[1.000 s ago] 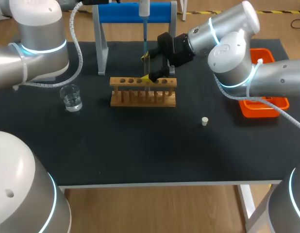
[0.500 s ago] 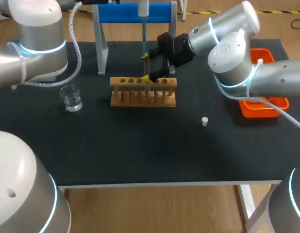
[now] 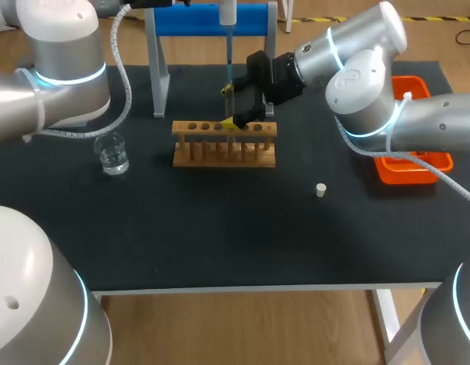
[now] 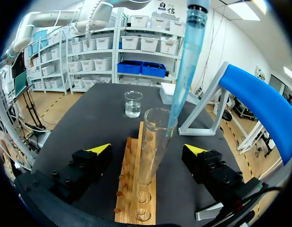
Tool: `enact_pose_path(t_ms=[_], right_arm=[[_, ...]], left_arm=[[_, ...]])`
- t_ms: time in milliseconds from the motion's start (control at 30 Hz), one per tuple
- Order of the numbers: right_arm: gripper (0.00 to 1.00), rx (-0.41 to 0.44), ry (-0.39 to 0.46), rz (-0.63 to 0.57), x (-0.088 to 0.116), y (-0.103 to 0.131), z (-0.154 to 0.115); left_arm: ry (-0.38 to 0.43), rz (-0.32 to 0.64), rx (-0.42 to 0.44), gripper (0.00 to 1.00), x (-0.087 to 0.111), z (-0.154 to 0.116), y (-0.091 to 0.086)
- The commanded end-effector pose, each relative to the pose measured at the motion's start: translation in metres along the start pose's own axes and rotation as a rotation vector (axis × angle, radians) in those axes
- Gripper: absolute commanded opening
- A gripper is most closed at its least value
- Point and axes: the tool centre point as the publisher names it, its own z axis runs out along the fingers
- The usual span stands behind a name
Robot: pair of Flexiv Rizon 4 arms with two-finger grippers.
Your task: Invert the test tube, pick up the pipette, mount the tip to pipette, aspirate from beaker and dispense into the tube, eject the tip, return the pipette, and cap with the stopper.
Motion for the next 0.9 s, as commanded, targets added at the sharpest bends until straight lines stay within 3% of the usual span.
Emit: enact_pose_path(t_ms=[33,900], right_arm=[[1.0,0.004,0.003,0.001,-0.0002,0.0004,-0.0013],[1.0,0.004,0.003,0.001,-0.0002,0.0004,-0.0013]], left_arm=[[0.008,0.0,-0.001,0.0,-0.0003,0.0017,0.0011],[-0.009,-0.004,-0.034,0.0,0.0063,-0.0078,0.0103]])
